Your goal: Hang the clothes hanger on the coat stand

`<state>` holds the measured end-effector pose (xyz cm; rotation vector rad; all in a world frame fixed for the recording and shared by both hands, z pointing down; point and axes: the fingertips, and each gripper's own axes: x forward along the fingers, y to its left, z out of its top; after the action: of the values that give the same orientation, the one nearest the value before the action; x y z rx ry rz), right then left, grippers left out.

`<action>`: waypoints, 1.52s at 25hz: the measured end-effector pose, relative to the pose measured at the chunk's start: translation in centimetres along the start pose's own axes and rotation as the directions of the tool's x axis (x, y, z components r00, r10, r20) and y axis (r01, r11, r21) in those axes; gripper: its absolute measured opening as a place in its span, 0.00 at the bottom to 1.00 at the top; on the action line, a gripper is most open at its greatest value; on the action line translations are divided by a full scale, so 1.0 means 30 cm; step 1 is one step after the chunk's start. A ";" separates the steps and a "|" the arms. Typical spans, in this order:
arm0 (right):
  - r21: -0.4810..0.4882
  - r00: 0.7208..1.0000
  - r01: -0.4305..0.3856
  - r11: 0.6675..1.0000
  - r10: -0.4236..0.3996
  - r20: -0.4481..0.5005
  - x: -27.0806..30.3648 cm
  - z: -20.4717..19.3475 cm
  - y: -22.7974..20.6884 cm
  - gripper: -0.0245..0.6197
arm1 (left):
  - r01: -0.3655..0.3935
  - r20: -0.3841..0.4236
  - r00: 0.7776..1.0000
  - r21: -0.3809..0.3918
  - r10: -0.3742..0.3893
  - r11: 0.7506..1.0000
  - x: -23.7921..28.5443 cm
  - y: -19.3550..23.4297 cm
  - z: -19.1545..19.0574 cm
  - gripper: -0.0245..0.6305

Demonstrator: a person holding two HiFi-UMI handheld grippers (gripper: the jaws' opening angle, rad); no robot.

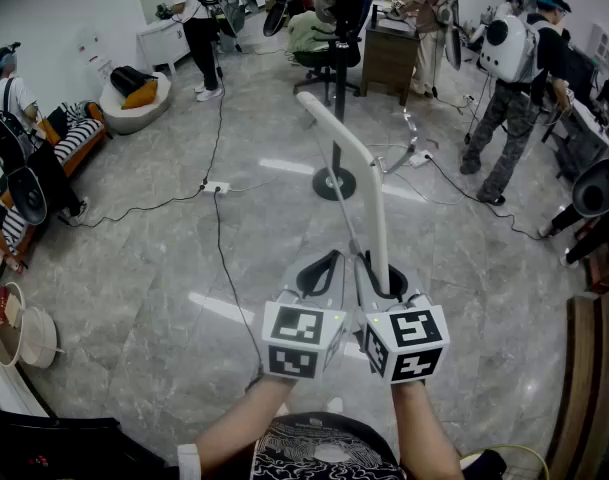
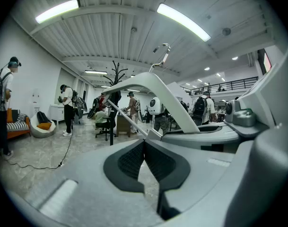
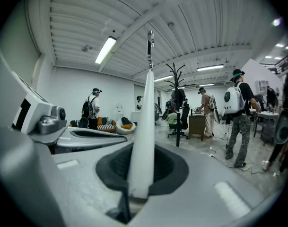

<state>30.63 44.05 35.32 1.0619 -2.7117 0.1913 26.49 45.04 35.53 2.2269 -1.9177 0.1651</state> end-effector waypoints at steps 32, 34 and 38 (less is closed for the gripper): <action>-0.015 0.998 -0.034 0.999 0.033 -0.054 0.358 0.037 -0.284 0.11 | -0.029 -0.050 0.998 -0.007 0.028 1.000 0.440 0.138 0.041 0.04; -0.016 0.998 -0.027 1.000 0.026 -0.057 0.440 0.065 -0.273 0.11 | -0.016 -0.048 0.999 -0.005 0.015 1.000 0.481 0.208 0.060 0.04; -0.019 0.998 -0.009 1.000 0.008 -0.068 0.607 0.122 -0.234 0.11 | 0.006 -0.056 0.998 -0.014 -0.007 1.000 0.552 0.372 0.097 0.04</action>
<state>21.84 26.29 36.67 1.0196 -2.6532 0.1980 17.89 26.84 37.07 2.1961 -1.8767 0.2104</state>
